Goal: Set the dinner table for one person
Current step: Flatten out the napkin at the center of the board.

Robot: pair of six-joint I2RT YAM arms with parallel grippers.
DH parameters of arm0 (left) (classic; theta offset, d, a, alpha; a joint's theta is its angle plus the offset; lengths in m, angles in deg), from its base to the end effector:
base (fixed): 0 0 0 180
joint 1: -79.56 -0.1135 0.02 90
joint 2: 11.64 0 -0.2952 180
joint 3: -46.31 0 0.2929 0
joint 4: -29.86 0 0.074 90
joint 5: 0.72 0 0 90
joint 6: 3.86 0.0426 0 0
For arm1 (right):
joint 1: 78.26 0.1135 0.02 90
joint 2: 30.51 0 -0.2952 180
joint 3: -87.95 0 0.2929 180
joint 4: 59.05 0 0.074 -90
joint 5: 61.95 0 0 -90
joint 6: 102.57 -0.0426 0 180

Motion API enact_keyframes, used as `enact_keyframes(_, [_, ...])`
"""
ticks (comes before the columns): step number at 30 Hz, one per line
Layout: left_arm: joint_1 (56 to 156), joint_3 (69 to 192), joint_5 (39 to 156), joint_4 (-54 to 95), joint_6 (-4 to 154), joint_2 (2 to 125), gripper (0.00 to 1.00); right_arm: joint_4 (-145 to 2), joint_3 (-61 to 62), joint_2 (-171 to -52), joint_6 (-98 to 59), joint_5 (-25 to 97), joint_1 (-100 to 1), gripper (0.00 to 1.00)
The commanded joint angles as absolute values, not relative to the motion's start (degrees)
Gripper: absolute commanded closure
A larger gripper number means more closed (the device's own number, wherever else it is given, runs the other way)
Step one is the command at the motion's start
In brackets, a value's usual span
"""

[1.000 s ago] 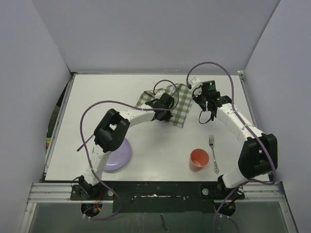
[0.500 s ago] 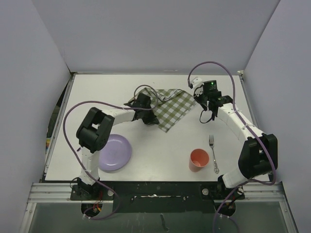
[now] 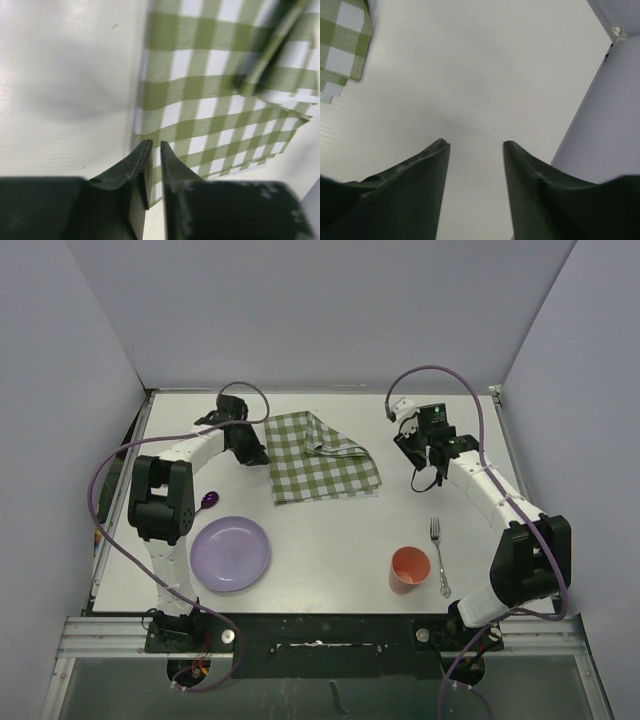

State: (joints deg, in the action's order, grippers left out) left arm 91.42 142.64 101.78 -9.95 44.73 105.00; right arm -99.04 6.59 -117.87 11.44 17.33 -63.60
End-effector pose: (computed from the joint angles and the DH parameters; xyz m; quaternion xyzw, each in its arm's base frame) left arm 0.4724 -0.1086 0.1755 -0.2178 0.9359 -0.2089 0.1819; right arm 0.3679 0.0880 0.2944 -0.2726 0.8826 -0.1167 0.3647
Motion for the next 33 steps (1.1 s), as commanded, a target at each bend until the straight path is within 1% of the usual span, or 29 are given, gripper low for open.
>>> enact_keyframes(1, [92.3,152.1,102.0,-12.2,52.0,101.2,0.8,-96.7,0.2,-119.1,16.5,14.7,-61.0,0.47])
enact_keyframes(2, [92.3,153.2,102.0,-12.0,52.0,99.7,0.7,-96.0,-0.7,-119.8,17.8,13.1,-60.0,0.41])
enact_keyframes(3, [92.5,153.9,102.0,-11.6,52.0,98.4,0.6,-95.1,-1.9,-120.6,18.9,11.8,-58.8,0.38])
enact_keyframes(4, [92.9,154.3,102.2,-11.2,51.9,97.3,0.51,-94.5,-3.7,-121.8,19.9,10.6,-57.2,0.37])
enact_keyframes(5, [93.5,154.3,102.4,-10.9,51.7,96.3,0.39,-93.9,-5.3,-123.2,20.8,9.2,-55.8,0.37])
enact_keyframes(6, [94.3,153.9,102.4,-10.8,51.5,95.3,0.37,-93.4,-7.4,-125.1,21.6,7.7,-54.5,0.37])
enact_keyframes(9, [97.9,150.2,100.9,-11.3,50.4,93.5,0.37,-93.1,-13.9,-132.6,23.4,2.7,-50.9,0.38])
enact_keyframes(11, [100.1,145.0,97.3,-10.8,48.7,92.3,0.38,-93.9,-18.3,-138.2,24.0,1.1,-49.3,0.4])
enact_keyframes(15, [100.2,135.1,92.9,-6.8,43.8,92.1,0.45,-100.9,-31.0,-147.5,18.1,5.0,-49.6,0.41])
enact_keyframes(17, [100.3,132.6,93.3,-4.6,42.5,93.0,0.46,-105.6,-38.9,-151.5,15.1,6.2,-50.3,0.43])
enact_keyframes(19, [100.7,131.0,93.0,-3.2,42.2,93.8,0.47,-106.4,-42.5,-153.2,13.3,6.9,-51.2,0.45])
enact_keyframes(24, [101.1,128.3,92.1,-1.6,40.4,95.1,0.47,-103.4,-41.2,-152.5,14.5,8.6,-51.9,0.45])
enact_keyframes(29, [101.5,128.4,90.9,-4.3,39.9,96.4,0.47,-97.2,-32.3,-148.6,17.9,10.6,-51.8,0.45])
enact_keyframes(33, [100.0,127.3,88.3,-7.6,43.4,95.3,0.47,-99.4,-32.5,-148.7,15.8,10.5,-51.1,0.45])
